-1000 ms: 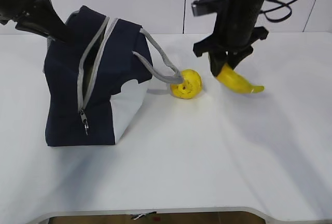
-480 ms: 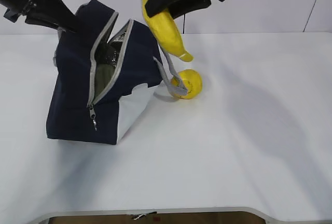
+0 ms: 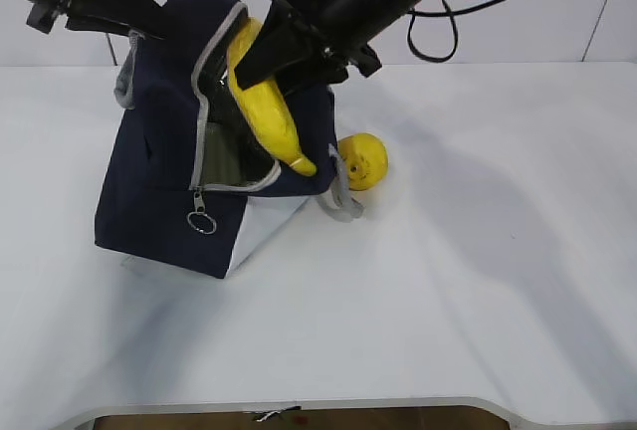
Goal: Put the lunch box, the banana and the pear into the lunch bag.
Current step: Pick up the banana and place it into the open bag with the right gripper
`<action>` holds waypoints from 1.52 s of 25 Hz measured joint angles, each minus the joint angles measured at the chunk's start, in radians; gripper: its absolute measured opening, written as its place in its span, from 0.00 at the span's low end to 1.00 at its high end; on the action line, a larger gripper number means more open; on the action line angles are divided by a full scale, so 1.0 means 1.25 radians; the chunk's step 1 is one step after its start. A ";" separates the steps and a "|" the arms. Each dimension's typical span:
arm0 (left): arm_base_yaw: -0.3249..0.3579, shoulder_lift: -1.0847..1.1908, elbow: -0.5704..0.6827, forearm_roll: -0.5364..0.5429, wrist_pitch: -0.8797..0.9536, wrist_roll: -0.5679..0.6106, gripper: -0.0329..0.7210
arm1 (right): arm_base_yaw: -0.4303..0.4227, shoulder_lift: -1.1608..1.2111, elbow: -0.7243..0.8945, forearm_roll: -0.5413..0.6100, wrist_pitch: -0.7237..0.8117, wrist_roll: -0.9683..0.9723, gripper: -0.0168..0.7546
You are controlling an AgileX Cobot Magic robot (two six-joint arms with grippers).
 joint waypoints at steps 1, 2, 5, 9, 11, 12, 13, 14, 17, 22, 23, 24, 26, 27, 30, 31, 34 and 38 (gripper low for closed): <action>0.000 0.000 0.000 -0.002 0.000 0.000 0.06 | 0.001 0.015 0.000 0.006 0.000 0.000 0.42; 0.000 0.000 0.000 -0.002 0.000 0.000 0.06 | 0.001 0.029 0.000 0.017 -0.002 0.000 0.42; 0.000 0.000 0.000 -0.005 0.000 0.000 0.06 | 0.001 0.075 -0.012 0.069 -0.019 0.000 0.42; 0.000 0.000 0.000 -0.005 0.000 0.002 0.06 | 0.002 0.115 -0.070 0.139 -0.026 -0.011 0.42; 0.000 0.000 0.000 -0.005 0.000 0.002 0.06 | 0.009 0.128 -0.095 0.150 -0.029 -0.012 0.42; 0.000 0.000 0.000 -0.006 0.000 0.002 0.06 | 0.013 0.131 -0.099 0.150 -0.031 -0.014 0.42; 0.001 0.000 0.000 -0.006 0.000 0.002 0.06 | 0.017 0.131 -0.102 0.149 -0.033 -0.015 0.42; 0.001 0.000 0.000 -0.006 0.000 0.002 0.06 | 0.021 0.133 -0.104 0.146 -0.037 -0.015 0.42; 0.001 0.000 0.000 -0.006 0.000 0.002 0.06 | 0.028 0.133 -0.104 0.122 -0.045 -0.015 0.43; 0.001 0.000 0.000 -0.006 0.000 0.003 0.06 | 0.028 0.134 -0.104 0.078 -0.046 -0.005 0.59; 0.001 0.000 0.000 -0.006 0.000 0.003 0.06 | 0.028 0.134 -0.104 0.074 -0.046 -0.001 0.64; 0.001 0.000 0.000 -0.006 0.000 0.003 0.06 | 0.028 0.134 -0.104 0.074 -0.045 0.001 0.68; 0.001 0.000 0.000 0.000 0.000 0.003 0.06 | 0.028 0.134 -0.105 0.072 -0.033 0.004 0.72; 0.003 0.000 0.000 0.005 0.000 0.003 0.06 | 0.026 0.134 -0.110 0.071 -0.029 0.004 0.73; 0.005 0.000 0.000 0.026 0.000 0.003 0.06 | 0.022 0.134 -0.141 0.054 -0.022 0.005 0.74; 0.006 0.000 0.000 0.037 0.000 0.003 0.06 | 0.022 0.134 -0.158 0.044 -0.021 0.005 0.75; 0.017 0.000 0.000 0.073 0.000 0.003 0.06 | 0.021 0.121 -0.205 -0.033 -0.020 0.025 0.75; 0.047 0.000 0.000 0.107 0.002 0.002 0.06 | 0.020 0.058 -0.231 -0.199 -0.013 0.060 0.75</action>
